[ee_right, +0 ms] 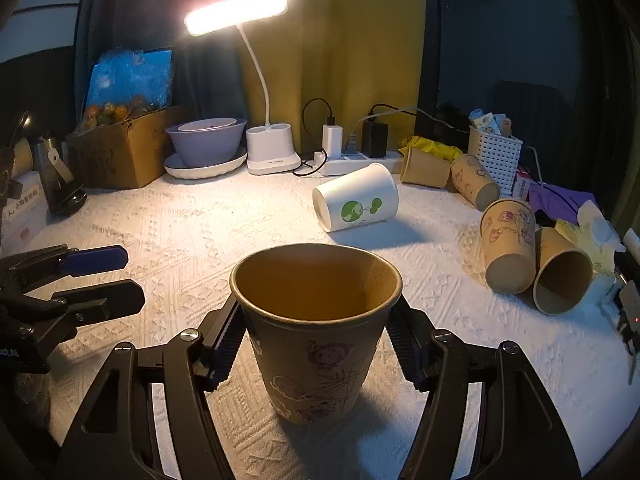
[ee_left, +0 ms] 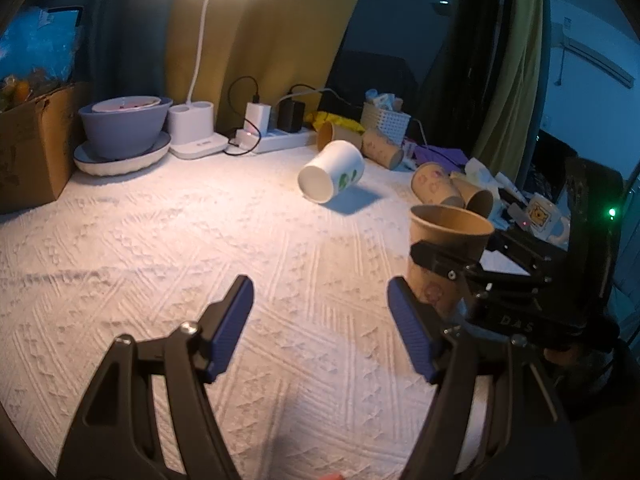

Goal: Flip cup upright
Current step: 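Lower the upright cup onto the tablecloth and open the right tool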

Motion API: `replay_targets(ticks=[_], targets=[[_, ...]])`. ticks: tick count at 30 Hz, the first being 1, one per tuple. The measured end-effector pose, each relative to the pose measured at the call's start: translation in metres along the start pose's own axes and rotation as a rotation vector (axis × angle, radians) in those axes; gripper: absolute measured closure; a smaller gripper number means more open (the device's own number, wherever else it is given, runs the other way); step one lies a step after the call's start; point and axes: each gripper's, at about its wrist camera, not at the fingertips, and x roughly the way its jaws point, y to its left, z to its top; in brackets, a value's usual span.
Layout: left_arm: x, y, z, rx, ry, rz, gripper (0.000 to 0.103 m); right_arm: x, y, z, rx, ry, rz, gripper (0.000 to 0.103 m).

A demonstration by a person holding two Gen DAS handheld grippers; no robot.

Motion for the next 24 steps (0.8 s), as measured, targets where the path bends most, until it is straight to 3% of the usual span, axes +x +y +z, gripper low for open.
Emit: replay_targets(ticks=[13,16,24], targets=[[0.001,-0.001,-0.001,0.001,0.001,0.021,0.032,-0.011,0.000,-0.016,-0.006,0.032,-0.034,0.033],[0.002,-0.001,-0.002,0.001,0.001,0.023,0.032,-0.014,-0.001,-0.020,0.004,0.037,-0.032,0.026],[0.000,-0.006,-0.004,0.029,-0.012,0.058,0.032,-0.024,-0.001,-0.022,0.022,0.038,-0.025,0.024]])
